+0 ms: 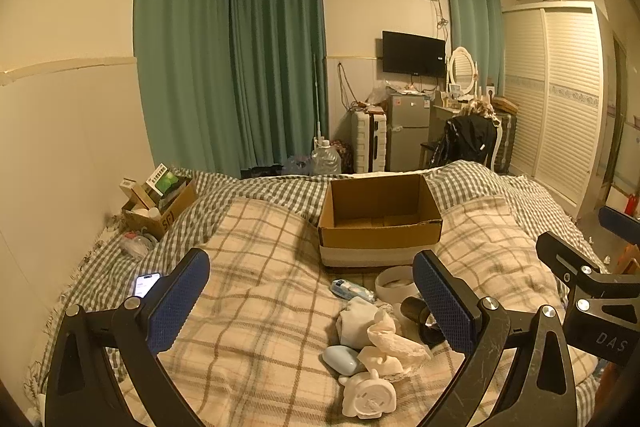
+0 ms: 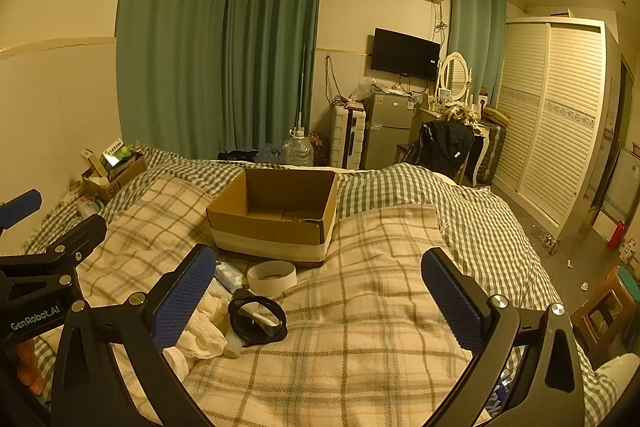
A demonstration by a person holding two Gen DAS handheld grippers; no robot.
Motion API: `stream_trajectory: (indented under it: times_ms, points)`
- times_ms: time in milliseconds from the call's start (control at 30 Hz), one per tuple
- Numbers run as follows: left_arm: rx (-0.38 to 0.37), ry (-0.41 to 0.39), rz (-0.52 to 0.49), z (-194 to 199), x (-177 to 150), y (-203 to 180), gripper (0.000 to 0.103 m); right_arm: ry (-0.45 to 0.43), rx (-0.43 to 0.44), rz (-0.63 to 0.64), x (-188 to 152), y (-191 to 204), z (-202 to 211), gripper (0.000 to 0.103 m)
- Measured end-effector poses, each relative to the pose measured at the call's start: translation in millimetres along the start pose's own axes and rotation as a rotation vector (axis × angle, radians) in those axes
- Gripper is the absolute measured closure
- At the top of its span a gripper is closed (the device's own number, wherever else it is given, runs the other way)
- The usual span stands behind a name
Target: Organize objects
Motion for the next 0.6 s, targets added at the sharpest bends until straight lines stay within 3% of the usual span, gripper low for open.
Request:
stream_trajectory:
  times_ms: [600]
  points:
    - [0.022,0.123,-0.072,-15,-49,-13,0.000,0.064,-0.038,-0.016,-20,-14,-4,0.000]
Point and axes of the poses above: each gripper's, at about its wrist camera, not at the fingertips, and z roughly against the way its jaws point, y to its left, x to its top, the point moved 2 cm from there along -z, roughly the way its jaws point, and after that the axes turned 5 degrees about x, right-handed, at the moved point
